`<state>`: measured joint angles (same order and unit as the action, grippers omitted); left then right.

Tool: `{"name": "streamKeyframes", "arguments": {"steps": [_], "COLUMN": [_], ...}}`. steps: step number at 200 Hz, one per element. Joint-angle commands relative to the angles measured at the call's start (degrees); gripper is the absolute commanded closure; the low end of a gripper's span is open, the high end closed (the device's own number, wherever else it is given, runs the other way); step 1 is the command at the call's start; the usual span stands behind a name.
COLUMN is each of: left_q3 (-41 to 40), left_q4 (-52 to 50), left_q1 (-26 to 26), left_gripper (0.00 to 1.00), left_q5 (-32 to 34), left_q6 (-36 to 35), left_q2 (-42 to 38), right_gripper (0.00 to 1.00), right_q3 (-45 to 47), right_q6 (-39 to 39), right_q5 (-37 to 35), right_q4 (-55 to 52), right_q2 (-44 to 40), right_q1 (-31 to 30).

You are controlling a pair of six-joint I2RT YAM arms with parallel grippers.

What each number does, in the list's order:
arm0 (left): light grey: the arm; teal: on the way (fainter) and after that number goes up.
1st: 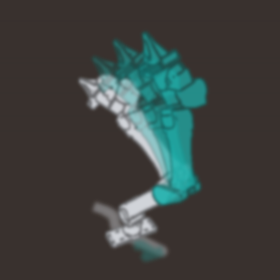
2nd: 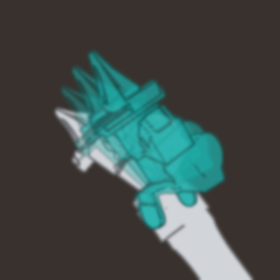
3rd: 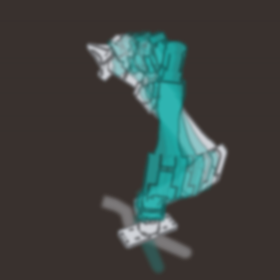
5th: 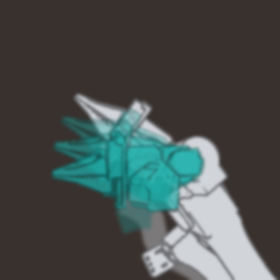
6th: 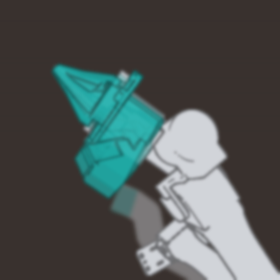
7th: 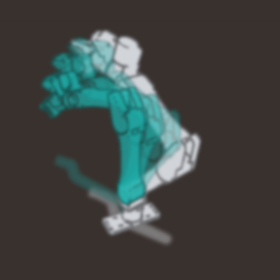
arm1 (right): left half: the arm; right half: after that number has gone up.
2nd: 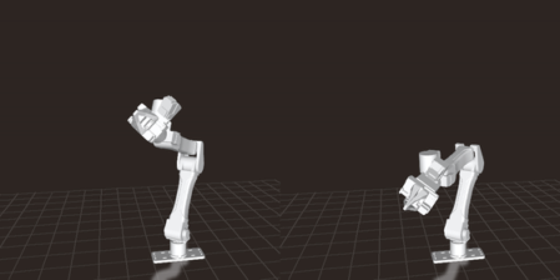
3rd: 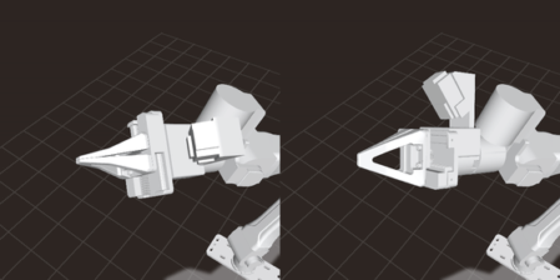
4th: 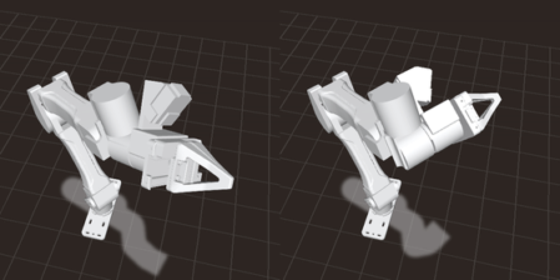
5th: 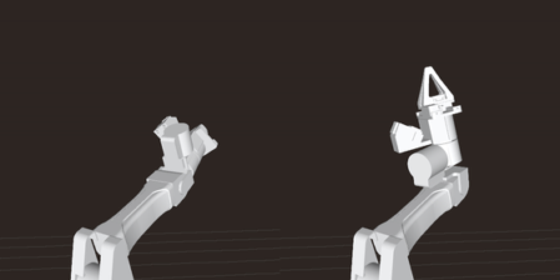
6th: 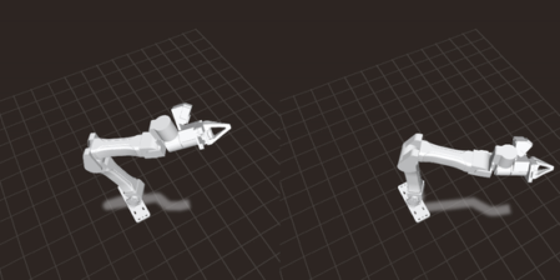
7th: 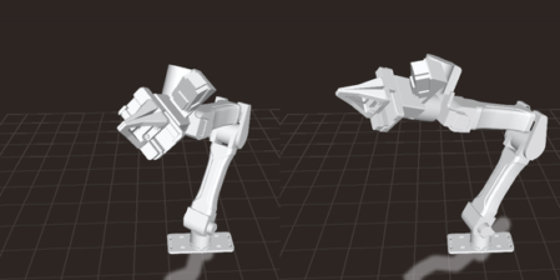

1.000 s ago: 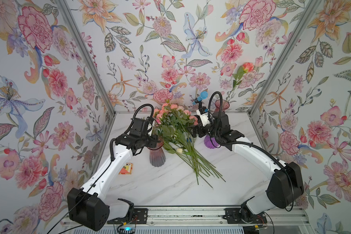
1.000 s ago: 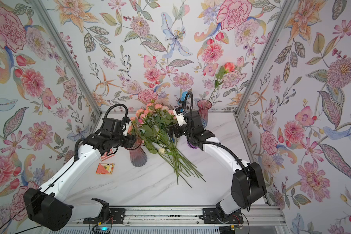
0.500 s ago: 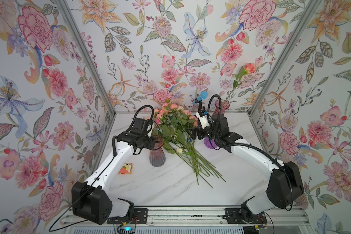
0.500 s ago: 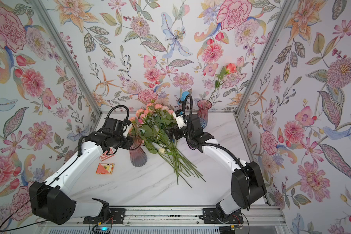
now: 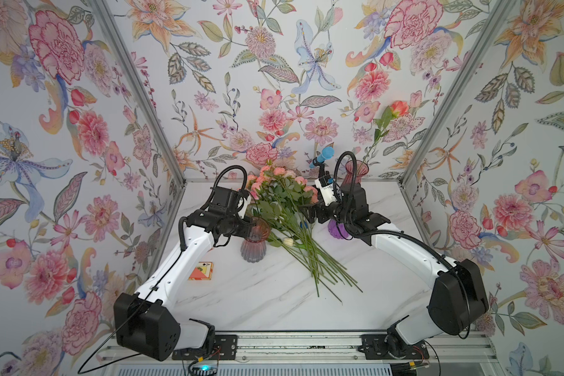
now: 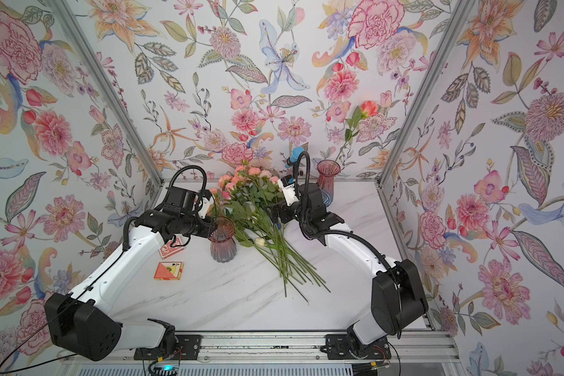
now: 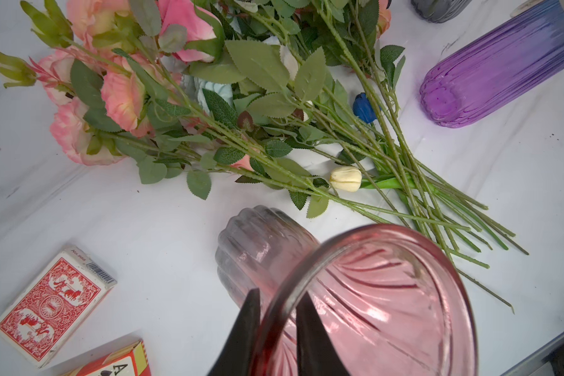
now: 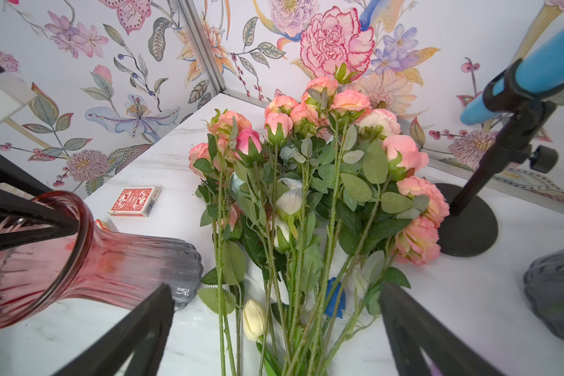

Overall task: Place the pink flowers into the vase
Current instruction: Pick up the vase from the center of the board, then place the vase at the center of the board.

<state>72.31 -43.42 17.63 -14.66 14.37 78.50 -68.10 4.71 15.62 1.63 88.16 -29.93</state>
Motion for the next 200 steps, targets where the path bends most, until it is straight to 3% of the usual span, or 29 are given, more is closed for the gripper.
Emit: {"name": "streamKeyframes", "arguments": {"steps": [1, 48, 99, 200], "left_q3": [-0.6, 0.3, 0.6, 3.3], "left_q4": [-1.6, -1.2, -0.5, 6.2], "left_q1": [-0.3, -0.5, -5.0, -19.5], "left_gripper": [0.85, 1.00, 1.00, 1.00], "left_q5": [2.6, 0.8, -1.5, -11.4], "left_q6": [-1.8, -1.0, 2.4, 9.7], "left_q2": [2.6, 3.7, 2.6, 4.7], "right_gripper": [0.01, 0.01, 0.01, 0.01], "right_q3": [1.2, 0.9, 0.5, 0.0], "right_q6": [-0.4, 0.1, 0.8, 2.1], "right_q5": [-0.5, 0.6, 1.3, 2.7], "right_q4": [1.9, 2.1, 2.7, 5.1], "right_q2": [-0.3, 0.4, 1.4, 4.4], "right_q1": [0.1, 0.0, -0.4, -1.6]}}
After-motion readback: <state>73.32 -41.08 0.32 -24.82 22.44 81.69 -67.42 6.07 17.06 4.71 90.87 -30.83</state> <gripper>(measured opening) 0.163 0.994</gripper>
